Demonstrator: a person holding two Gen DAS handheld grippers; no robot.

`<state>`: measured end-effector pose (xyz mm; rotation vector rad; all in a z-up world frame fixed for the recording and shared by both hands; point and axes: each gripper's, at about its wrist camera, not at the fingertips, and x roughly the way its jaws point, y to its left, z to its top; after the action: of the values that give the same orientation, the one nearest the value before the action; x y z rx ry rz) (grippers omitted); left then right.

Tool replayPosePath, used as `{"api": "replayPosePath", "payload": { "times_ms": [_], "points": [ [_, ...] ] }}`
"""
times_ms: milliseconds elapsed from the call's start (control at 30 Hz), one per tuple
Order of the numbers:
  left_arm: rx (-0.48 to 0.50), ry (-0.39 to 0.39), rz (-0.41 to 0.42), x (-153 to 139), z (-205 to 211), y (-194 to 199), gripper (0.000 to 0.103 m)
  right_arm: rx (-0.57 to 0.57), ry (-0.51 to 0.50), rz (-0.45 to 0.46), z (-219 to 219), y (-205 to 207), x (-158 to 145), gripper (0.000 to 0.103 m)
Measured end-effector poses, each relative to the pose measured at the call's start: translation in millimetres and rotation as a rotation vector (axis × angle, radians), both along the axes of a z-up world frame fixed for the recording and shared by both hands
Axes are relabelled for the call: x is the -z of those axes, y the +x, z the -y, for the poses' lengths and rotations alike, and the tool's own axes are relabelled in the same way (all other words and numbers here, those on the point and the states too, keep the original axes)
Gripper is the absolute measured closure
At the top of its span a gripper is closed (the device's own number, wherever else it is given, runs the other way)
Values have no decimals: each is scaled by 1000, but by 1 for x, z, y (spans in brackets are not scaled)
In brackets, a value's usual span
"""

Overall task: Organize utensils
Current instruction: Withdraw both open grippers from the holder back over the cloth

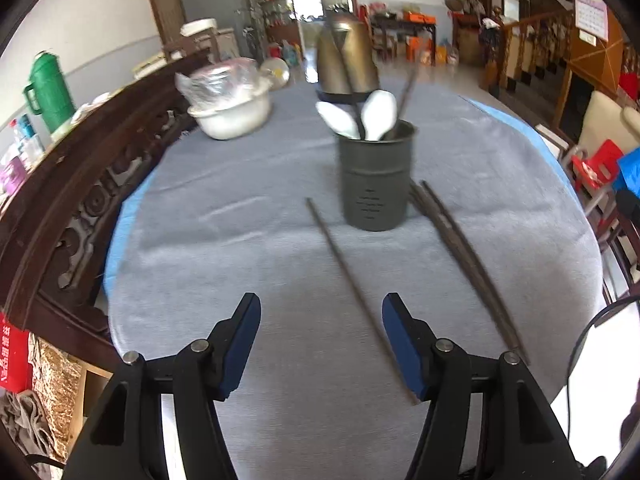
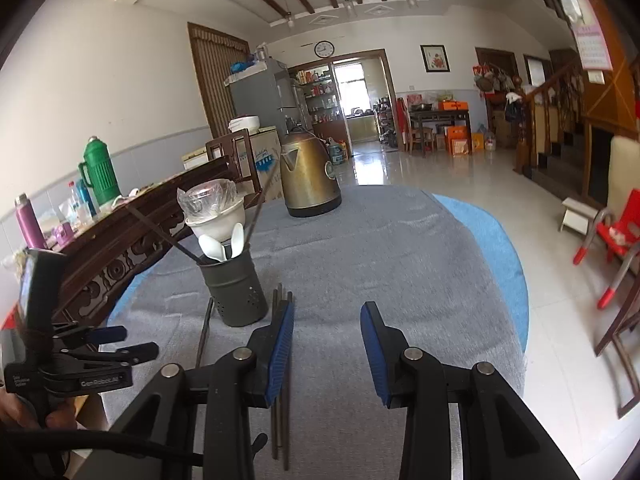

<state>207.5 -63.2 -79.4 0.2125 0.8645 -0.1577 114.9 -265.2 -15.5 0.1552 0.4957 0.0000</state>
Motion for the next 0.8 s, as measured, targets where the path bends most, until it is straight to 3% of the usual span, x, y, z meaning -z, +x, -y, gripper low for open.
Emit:
{"api": "replayPosePath", "payload": {
  "times_ms": [267,467,800],
  "points": [
    [-85,5,74,5,-50,-17,35,-10,15,-18,-23,11,-16,65],
    [-110,-62,46,11,-65,-12,35,-20,41,-55,-28,24,-18,65],
    [-62,-91,24,20,-67,-20,34,12,99,-222,-26,57,14,66]
  ]
}}
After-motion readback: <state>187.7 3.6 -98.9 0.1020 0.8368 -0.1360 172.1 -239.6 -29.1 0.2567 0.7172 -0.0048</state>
